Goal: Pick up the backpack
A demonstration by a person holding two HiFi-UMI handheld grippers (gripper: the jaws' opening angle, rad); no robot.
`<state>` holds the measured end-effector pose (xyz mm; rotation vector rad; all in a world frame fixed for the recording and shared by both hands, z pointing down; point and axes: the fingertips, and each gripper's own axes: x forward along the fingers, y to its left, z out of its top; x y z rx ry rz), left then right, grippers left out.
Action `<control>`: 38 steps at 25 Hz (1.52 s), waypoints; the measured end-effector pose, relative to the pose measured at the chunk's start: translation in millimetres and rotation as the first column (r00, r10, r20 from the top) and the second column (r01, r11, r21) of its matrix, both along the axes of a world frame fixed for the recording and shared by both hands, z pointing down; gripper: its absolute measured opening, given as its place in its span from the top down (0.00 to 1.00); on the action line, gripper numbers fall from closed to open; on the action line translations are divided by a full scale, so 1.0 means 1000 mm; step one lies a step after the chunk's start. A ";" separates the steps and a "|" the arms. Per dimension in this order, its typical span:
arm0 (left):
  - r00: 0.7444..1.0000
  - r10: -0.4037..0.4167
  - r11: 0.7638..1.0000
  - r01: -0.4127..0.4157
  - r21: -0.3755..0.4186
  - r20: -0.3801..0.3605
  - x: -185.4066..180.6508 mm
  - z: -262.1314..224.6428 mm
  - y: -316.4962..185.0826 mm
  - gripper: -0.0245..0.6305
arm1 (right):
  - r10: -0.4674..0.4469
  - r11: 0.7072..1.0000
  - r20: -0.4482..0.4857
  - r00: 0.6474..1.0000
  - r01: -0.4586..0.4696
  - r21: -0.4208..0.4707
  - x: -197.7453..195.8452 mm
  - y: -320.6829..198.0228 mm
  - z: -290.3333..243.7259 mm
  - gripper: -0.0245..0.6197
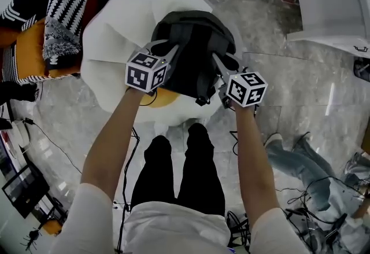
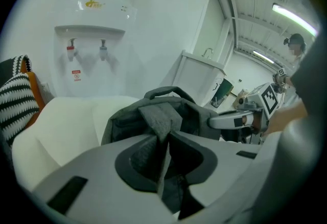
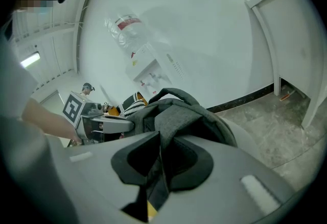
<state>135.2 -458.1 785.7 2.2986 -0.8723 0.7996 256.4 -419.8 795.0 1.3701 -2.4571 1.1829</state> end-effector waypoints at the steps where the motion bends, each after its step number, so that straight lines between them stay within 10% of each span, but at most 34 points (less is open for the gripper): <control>1: 1.000 -0.003 1.000 0.003 -0.009 -0.001 -0.002 -0.004 0.007 0.87 | 0.002 1.000 0.003 1.000 -0.002 -0.006 -0.001 0.006 -0.005 0.88; 23: 0.999 -0.016 0.991 0.010 -0.130 -0.044 -0.040 -0.079 0.105 0.88 | 0.038 0.989 0.026 0.999 -0.033 -0.146 -0.029 0.112 -0.073 0.88; 38: 0.999 -0.009 0.997 0.005 -0.078 -0.052 -0.083 -0.130 0.114 0.90 | 0.009 0.996 0.016 1.000 -0.007 -0.089 -0.062 0.129 -0.129 0.90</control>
